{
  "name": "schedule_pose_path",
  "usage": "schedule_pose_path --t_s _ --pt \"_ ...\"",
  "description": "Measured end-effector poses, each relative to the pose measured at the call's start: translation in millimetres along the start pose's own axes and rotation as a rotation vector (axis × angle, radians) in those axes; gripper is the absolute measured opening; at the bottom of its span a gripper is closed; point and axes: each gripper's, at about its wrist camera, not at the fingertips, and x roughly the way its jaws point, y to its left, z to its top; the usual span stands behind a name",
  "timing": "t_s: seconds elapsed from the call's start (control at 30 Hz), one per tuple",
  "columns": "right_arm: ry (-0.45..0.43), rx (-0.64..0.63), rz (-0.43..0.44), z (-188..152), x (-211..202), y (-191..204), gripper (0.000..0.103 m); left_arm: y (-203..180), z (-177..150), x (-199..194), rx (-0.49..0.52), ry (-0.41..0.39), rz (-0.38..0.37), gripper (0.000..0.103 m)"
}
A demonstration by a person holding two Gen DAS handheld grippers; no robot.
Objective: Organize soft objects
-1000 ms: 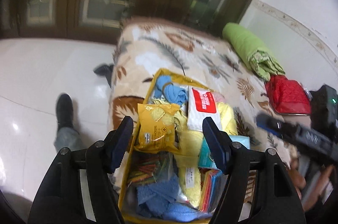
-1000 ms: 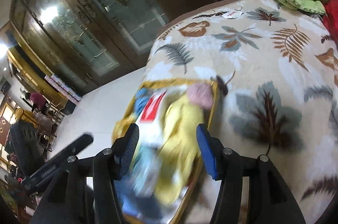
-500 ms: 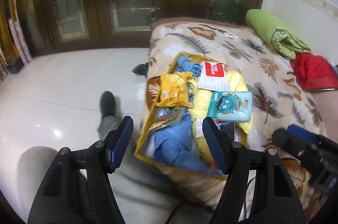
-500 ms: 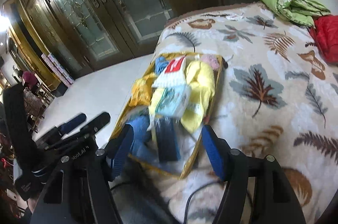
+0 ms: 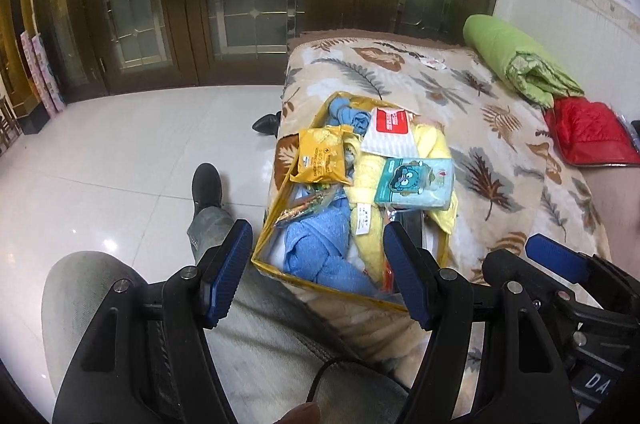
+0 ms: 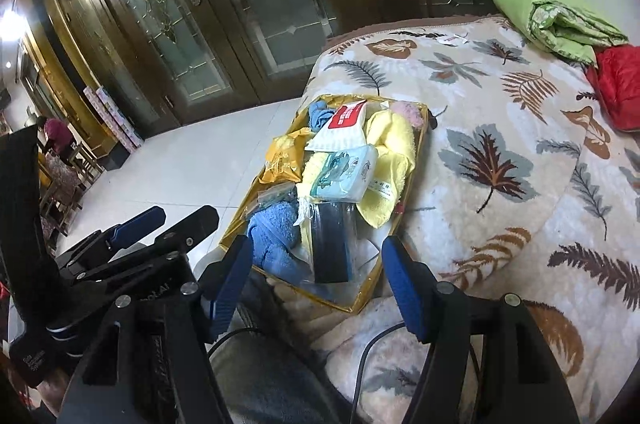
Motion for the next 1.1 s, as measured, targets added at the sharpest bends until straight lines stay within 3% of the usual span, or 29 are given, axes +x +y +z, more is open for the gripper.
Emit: schedule_pose_path --t_s 0.6,1.1 --pt "0.015 -0.010 -0.086 -3 5 10 0.067 8 -2 7 -0.010 0.031 0.018 0.069" --pt "0.019 -0.010 -0.095 -2 7 13 0.067 6 -3 8 0.002 0.030 0.029 0.069"
